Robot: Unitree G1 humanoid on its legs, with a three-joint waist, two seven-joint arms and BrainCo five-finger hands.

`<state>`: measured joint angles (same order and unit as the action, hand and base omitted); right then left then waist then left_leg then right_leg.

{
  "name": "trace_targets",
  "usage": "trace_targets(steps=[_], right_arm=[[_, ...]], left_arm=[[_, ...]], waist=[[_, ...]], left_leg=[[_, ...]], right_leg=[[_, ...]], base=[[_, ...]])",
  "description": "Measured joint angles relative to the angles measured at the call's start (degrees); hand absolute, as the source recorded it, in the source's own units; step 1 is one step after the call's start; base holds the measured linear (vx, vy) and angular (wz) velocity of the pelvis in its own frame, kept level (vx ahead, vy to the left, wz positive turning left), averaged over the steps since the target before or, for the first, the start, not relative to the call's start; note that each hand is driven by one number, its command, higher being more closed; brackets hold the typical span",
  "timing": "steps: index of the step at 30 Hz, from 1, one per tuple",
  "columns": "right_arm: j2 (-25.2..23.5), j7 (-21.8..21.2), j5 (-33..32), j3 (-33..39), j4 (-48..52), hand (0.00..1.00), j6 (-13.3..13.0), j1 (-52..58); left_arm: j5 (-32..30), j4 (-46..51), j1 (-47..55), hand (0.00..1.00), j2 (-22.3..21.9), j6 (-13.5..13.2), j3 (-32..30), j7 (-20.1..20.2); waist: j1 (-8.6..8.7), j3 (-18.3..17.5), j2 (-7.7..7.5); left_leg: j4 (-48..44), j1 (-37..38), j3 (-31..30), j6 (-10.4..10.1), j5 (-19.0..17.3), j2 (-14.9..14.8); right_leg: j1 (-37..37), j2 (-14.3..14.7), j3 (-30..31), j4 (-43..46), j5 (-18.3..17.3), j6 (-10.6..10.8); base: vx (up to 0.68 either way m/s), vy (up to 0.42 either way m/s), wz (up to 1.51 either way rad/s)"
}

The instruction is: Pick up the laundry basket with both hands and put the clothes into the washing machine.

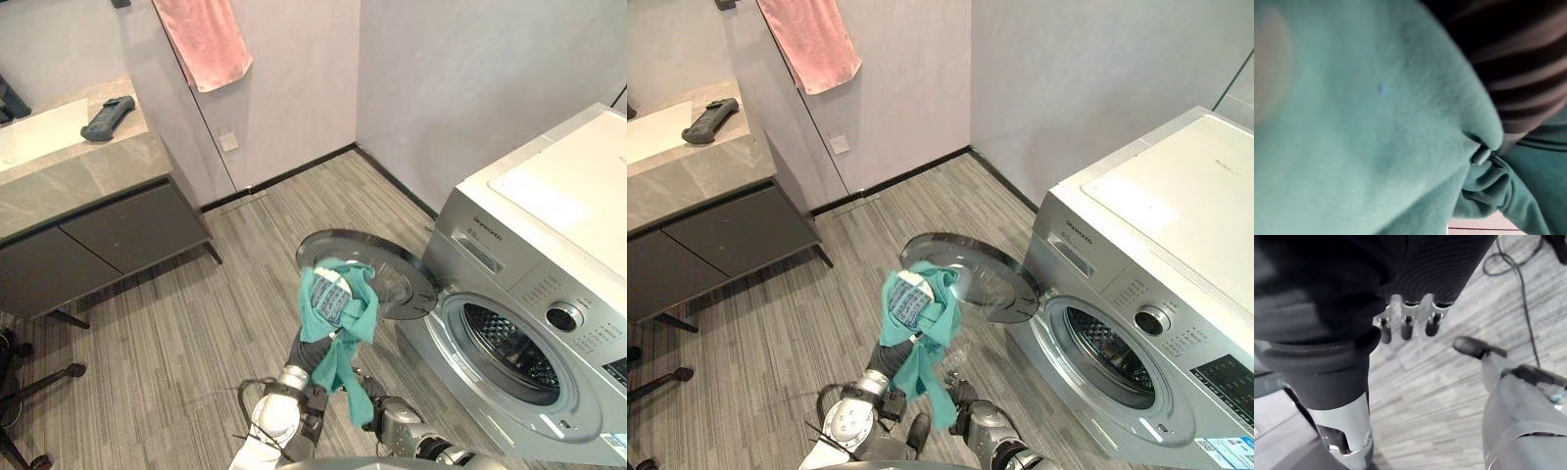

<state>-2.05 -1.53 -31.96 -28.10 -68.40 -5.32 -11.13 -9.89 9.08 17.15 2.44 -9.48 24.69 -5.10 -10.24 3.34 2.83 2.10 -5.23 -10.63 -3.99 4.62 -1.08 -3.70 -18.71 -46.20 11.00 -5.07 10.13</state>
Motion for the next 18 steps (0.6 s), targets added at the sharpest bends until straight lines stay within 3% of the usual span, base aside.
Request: trace_targets(steps=[4, 7, 9, 12, 13, 15, 16, 17, 18], right_arm=[[2.31, -1.09, 4.10, 2.00, 0.50, 0.00, 0.23, 1.76], [4.88, -2.59, 8.53, 8.04, 3.12, 0.00, 0.90, 5.81], [6.13, -2.55, 10.29, 12.13, 4.56, 0.00, 1.55, 7.46], [7.31, -2.32, 10.65, 14.43, 7.37, 0.00, 1.82, 7.93], [7.75, -2.18, 10.51, 14.90, 9.74, 0.00, 1.77, 7.83], [7.97, -2.12, 9.40, 15.15, 13.91, 0.00, 1.70, 6.86], [7.78, -1.87, 8.39, 15.55, 16.63, 0.00, 1.50, 6.71], [7.70, -1.58, 7.69, 16.27, 18.12, 0.00, 1.45, 6.87], [8.04, -0.71, 5.87, 18.03, 22.02, 0.00, 1.26, 7.27]], left_arm=[[5.66, 0.87, -0.64, 1.00, 0.25, -1.21, 1.83, 2.16], [19.45, -3.91, -1.71, 1.00, 1.16, -0.43, 8.75, 8.52], [28.89, -10.38, -5.33, 1.00, 2.45, 2.11, 14.21, 12.90], [39.32, -18.95, -11.13, 1.00, 1.86, 4.40, 19.11, 13.86], [43.14, -22.67, -14.46, 1.00, 0.83, 4.77, 20.78, 13.83], [47.31, -28.28, -20.84, 1.00, -0.86, 4.93, 22.63, 13.56], [48.60, -31.68, -25.73, 1.00, -1.79, 4.94, 23.35, 13.33], [49.07, -33.42, -28.55, 1.00, -2.40, 4.92, 23.73, 13.01], [49.45, -36.62, -33.78, 1.00, -4.18, 4.72, 23.87, 11.82]], waist=[[0.40, -0.90, -0.14], [3.25, -0.93, -0.29], [5.11, -0.52, -0.65], [7.70, 1.93, -1.96], [8.96, 3.61, -3.69], [11.22, 5.24, -5.70], [13.43, 6.98, -7.30], [14.60, 8.16, -8.61], [15.76, 11.72, -9.75]], left_leg=[[0.25, 0.12, 2.69, -0.02, -0.01, -0.86], [0.40, 1.10, 7.06, -0.34, -0.27, -1.93], [-0.49, 0.82, 11.88, -1.06, -1.00, -3.32], [-3.94, 0.54, 20.35, -2.30, -4.18, -6.69], [-6.51, -0.34, 25.10, -3.32, -6.25, -8.83], [-9.59, -2.84, 31.75, -4.16, -8.42, -13.07], [-12.68, -5.21, 33.63, -5.12, -9.54, -16.08], [-15.19, -6.12, 34.16, -5.31, -10.38, -17.49], [-21.81, -8.70, 34.39, -4.87, -12.25, -21.15]], right_leg=[[2.10, 0.24, 3.92, 0.00, 0.05, -0.05], [4.31, 0.75, 8.35, 0.07, 0.52, -0.52], [7.95, 1.78, 13.47, 0.74, 1.26, -1.18], [13.54, 5.30, 22.24, 0.70, 2.35, -3.37], [16.89, 7.95, 27.04, -0.29, 3.11, -4.76], [20.55, 12.69, 34.20, -3.60, 5.33, -6.35], [22.73, 15.56, 36.51, -4.53, 6.35, -7.14], [23.71, 16.66, 37.14, -4.55, 6.86, -7.76], [24.91, 19.31, 37.58, -4.00, 7.18, -8.02]], base=[[-0.02, -0.023, -0.33], [-0.05, -0.037, -0.67], [-0.09, -0.054, -1.19], [-0.12, -0.100, -1.63], [-0.17, -0.182, -2.30], [-0.16, -0.230, -2.21], [-0.11, -0.234, -1.67], [-0.05, -0.280, -1.14], [-0.06, -0.241, -1.01]])
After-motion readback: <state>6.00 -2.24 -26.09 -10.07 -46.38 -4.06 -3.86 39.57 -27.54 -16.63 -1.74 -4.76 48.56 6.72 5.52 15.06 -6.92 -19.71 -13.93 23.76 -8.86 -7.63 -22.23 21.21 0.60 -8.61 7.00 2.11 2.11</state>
